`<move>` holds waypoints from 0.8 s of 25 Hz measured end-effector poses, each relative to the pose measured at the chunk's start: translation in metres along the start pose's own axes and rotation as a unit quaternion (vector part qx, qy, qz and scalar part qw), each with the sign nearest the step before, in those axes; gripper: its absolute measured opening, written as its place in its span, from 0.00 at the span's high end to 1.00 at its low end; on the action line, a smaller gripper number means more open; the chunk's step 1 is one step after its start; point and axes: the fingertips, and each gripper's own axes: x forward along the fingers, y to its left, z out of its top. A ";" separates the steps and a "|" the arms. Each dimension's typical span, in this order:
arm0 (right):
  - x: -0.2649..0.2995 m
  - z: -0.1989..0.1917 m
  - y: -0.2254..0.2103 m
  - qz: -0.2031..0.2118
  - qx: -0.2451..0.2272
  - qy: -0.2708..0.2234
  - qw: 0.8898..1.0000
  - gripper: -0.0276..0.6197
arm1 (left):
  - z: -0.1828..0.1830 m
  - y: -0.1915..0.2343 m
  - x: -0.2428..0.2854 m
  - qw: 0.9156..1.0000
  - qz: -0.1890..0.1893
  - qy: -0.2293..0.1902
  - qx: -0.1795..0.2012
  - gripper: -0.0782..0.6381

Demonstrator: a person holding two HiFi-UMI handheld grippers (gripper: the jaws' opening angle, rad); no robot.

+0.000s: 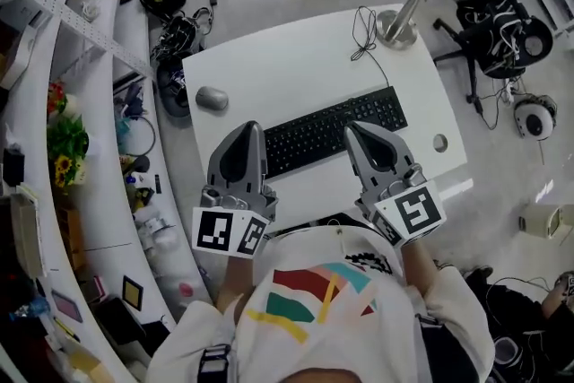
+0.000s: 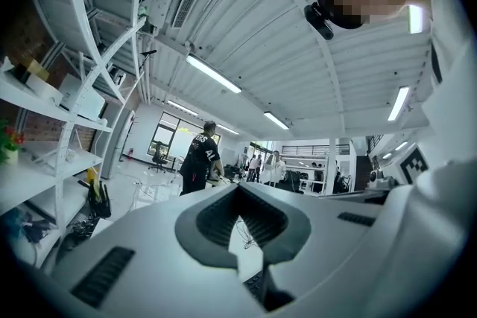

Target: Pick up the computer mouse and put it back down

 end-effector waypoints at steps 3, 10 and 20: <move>-0.010 0.004 -0.010 -0.007 0.003 -0.008 1.000 0.94 | 0.000 -0.016 0.007 1.000 -0.011 0.005 0.009 0.83; -0.016 0.005 -0.016 0.002 -0.002 -0.014 1.000 0.94 | -0.002 -0.030 0.012 1.000 -0.011 0.013 0.017 0.83; -0.005 0.015 -0.008 0.010 -0.004 -0.044 0.999 0.94 | 0.001 -0.017 0.004 1.000 0.000 0.010 0.024 0.83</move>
